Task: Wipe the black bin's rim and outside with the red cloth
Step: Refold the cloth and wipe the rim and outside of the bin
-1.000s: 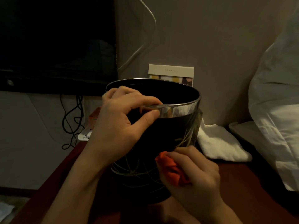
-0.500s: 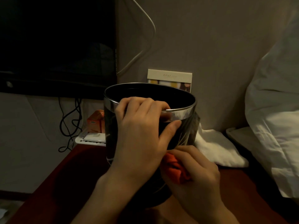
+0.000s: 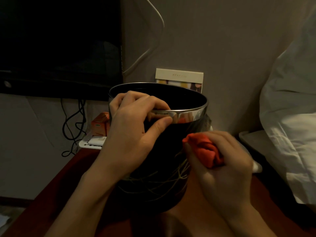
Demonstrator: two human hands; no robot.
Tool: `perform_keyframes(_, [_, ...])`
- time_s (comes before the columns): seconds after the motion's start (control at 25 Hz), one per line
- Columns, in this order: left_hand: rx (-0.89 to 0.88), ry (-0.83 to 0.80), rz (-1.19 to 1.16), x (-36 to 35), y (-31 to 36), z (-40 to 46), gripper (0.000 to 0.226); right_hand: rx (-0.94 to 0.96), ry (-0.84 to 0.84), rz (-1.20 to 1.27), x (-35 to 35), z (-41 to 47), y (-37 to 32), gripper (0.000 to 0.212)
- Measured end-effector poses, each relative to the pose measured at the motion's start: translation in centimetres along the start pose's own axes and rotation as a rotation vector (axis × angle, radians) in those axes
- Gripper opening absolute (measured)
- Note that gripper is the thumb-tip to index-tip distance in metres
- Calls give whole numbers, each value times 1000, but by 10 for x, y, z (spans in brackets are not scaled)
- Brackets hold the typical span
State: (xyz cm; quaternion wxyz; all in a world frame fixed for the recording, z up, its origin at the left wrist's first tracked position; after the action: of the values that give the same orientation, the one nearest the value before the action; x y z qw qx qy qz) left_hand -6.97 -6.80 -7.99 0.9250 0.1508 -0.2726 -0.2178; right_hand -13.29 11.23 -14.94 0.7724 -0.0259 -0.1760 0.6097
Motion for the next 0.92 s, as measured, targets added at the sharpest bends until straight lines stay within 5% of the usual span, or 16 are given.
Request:
perform_keyframes(0.16, [31,-6,-1,0,-4,-1,15,81,-85,-26,-26,-27,-3,21])
perform_keyframes(0.4, [27,-44,-53,2,-8,-1,15,-25,78,3,4,-2,10,19])
perform_keyframes(0.76, [106,-54,-126,13,-19,0,17,8,59,31,-5,-7,-1,18])
perform_keyframes(0.92, [11,-44,47,-2,7,-3,22,-67,57,68,-9,-11,-2,17])
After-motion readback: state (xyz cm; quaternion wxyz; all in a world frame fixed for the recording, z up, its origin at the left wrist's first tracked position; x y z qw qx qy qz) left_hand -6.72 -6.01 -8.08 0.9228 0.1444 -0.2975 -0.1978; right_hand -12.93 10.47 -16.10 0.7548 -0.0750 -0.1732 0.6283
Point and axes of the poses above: each hand's wrist, its own z-axis towards the middle knuckle, its own x-axis out of the back of the hand, y = z × x, the point moved 5 cm from there along z, towards the middle knuckle, and after that the axes turned 5 degrees about x, right-handed, at the moved point
